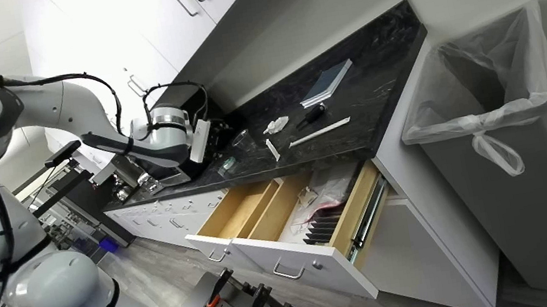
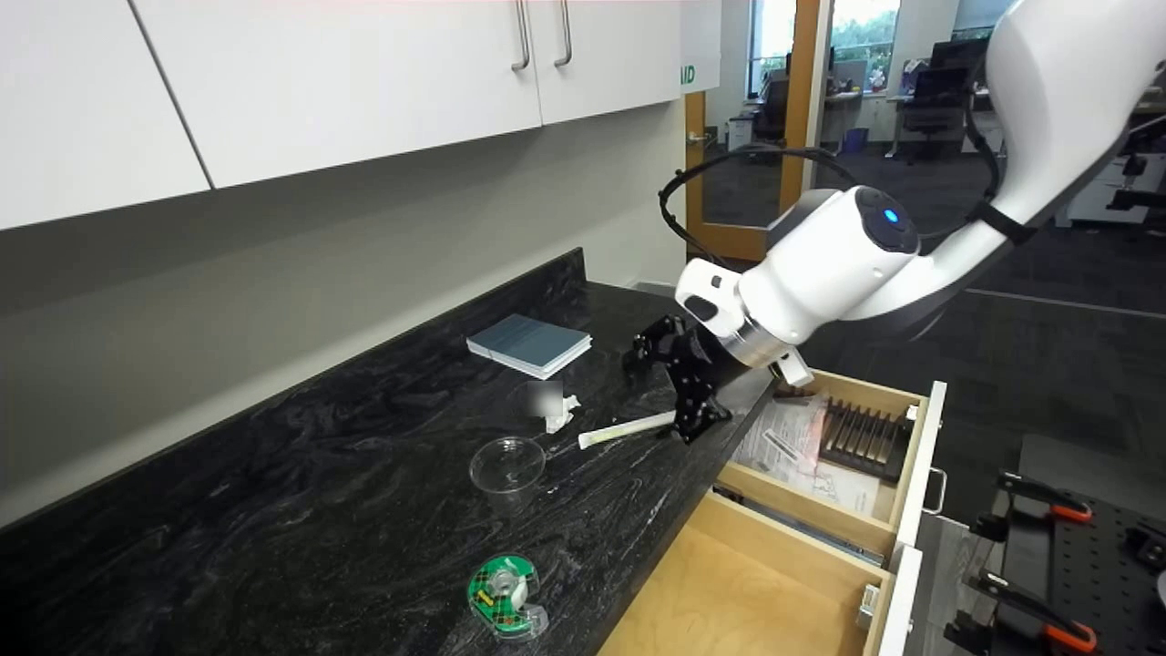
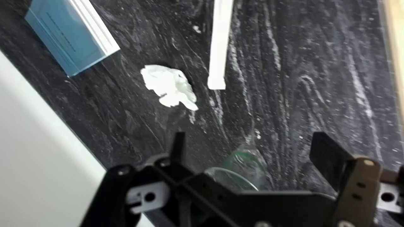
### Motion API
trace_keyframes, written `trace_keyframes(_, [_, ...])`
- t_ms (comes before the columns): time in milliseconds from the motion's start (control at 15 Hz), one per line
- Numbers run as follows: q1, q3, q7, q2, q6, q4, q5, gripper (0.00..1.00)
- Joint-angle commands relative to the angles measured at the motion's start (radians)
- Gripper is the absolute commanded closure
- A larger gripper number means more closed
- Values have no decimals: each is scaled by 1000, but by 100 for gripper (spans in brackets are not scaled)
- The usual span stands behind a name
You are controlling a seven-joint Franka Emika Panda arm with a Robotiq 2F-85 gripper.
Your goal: Remove the straw from the open drawer on the left and place it on the countertop, close the open left drawer
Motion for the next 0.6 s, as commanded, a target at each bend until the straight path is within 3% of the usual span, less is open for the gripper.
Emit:
trace_keyframes(0, [43, 55, -62, -176, 20, -209, 25, 0])
trace_keyframes(267, [140, 167, -144, -253, 26, -341, 111, 0])
trace_keyframes(533, [219, 238, -262, -237, 61, -365, 256, 0])
